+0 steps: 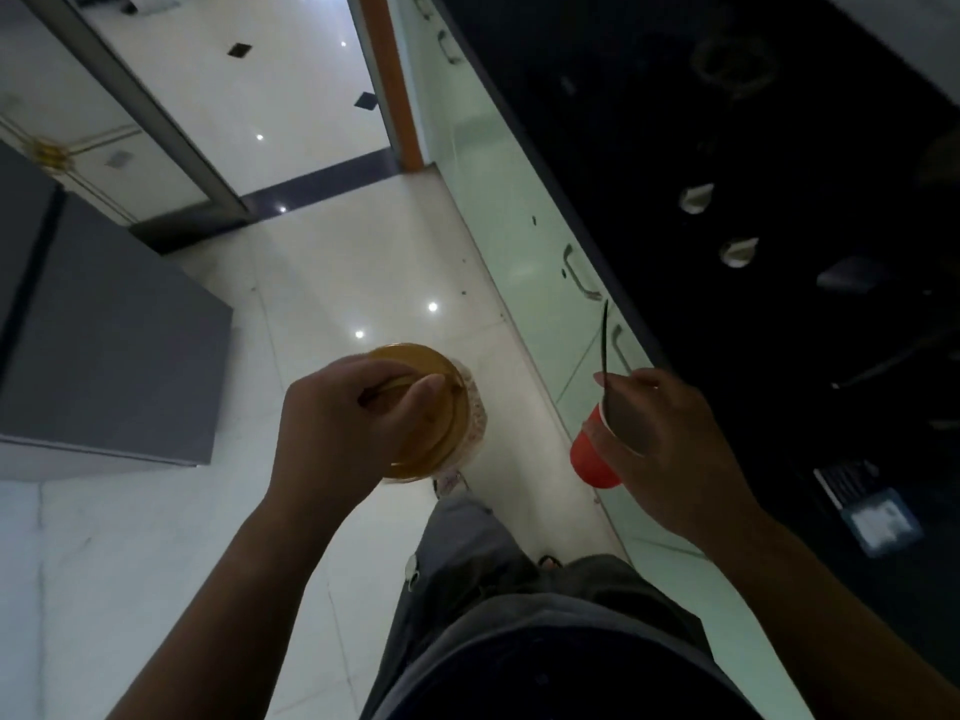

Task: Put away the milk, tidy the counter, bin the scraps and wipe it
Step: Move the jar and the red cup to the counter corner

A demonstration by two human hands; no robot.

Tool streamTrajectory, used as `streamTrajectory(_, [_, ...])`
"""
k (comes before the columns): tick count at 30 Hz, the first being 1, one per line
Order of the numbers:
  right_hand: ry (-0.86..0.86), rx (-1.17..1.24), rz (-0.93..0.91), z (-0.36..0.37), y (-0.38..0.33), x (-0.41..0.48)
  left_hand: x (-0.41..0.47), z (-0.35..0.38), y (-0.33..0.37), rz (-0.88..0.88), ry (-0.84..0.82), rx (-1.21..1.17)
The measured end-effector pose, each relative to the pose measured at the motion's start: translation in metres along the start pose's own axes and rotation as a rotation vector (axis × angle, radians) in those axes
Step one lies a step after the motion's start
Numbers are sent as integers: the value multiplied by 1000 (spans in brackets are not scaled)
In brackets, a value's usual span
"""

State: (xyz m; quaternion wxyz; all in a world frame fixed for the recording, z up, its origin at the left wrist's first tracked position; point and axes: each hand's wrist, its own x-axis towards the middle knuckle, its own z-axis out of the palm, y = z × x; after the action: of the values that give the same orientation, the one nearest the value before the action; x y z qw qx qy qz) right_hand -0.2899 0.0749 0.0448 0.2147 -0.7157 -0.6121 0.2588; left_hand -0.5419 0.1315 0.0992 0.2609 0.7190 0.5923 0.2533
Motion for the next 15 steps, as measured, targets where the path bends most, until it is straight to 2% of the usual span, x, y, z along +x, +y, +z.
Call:
streamTrajectory(6, [-43,19,1,29,-46,143,135,-26,-51,-15,-48,65])
streamTrajectory(15, [49,1,-52,59,-122,330,321,-82,-103,13,-150,8])
